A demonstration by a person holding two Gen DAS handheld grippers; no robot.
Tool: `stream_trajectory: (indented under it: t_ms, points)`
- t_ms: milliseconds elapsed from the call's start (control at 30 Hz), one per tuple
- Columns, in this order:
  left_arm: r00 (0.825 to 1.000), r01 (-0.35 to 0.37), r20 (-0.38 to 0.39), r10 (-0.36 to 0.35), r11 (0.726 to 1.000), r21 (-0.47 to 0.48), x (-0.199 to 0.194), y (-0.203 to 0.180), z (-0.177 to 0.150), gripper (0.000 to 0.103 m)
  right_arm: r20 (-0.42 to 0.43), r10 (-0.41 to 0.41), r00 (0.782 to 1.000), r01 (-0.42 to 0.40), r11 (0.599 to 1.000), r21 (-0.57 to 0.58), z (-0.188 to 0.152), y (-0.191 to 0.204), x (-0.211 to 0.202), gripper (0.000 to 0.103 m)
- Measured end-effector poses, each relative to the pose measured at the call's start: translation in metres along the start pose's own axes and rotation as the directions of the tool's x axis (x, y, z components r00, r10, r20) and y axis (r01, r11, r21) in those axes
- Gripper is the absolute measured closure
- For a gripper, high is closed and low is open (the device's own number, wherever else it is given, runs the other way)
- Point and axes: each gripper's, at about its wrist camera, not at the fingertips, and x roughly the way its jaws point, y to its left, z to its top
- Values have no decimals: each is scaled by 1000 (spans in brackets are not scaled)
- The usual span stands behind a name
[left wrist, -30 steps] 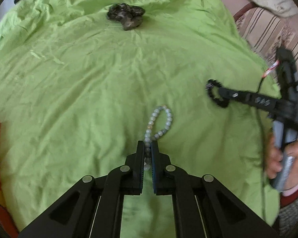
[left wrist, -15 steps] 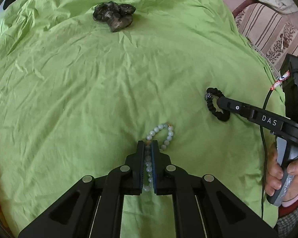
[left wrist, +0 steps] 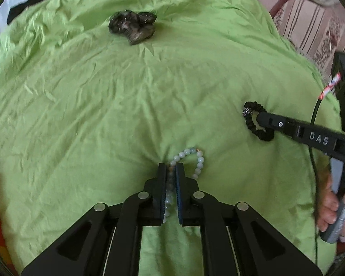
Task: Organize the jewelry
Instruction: 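Grasp pale green bead bracelet with left tool while right tool grasps black beaded bracelet, then carry pale green bracelet and black beaded bracelet to the tray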
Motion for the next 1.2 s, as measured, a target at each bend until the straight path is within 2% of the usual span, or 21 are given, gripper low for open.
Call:
stream_trajectory:
  t_ms: [200,433,767,1000,1100,1200]
  points:
    - [1000,-16,15,16,1000,-21,-19,4,-5,98,14,-83,996,84,995,-60,-2,18,-3,92]
    - [994,-6,105,11,999,-47,-78,19,-23,98,65,-90,994,95,993,-74,-7,34,-23,93]
    - [980,39,197,-24,997,-72,-147,40,-54,98,128,1,992,8,998,-63,-21,66,-71,93]
    - [968,11,251,4,998,-57,-176,51,-75,98,144,93,985,-84,994,-67,-41,104,-93,93]
    - [962,-8,271,23,998,-56,-185,58,-83,98,149,99,984,-85,991,-99,-51,125,-97,93]
    - [956,-15,291,33,998,-66,-193,70,-91,98,167,72,983,-47,987,-152,-62,146,-100,93]
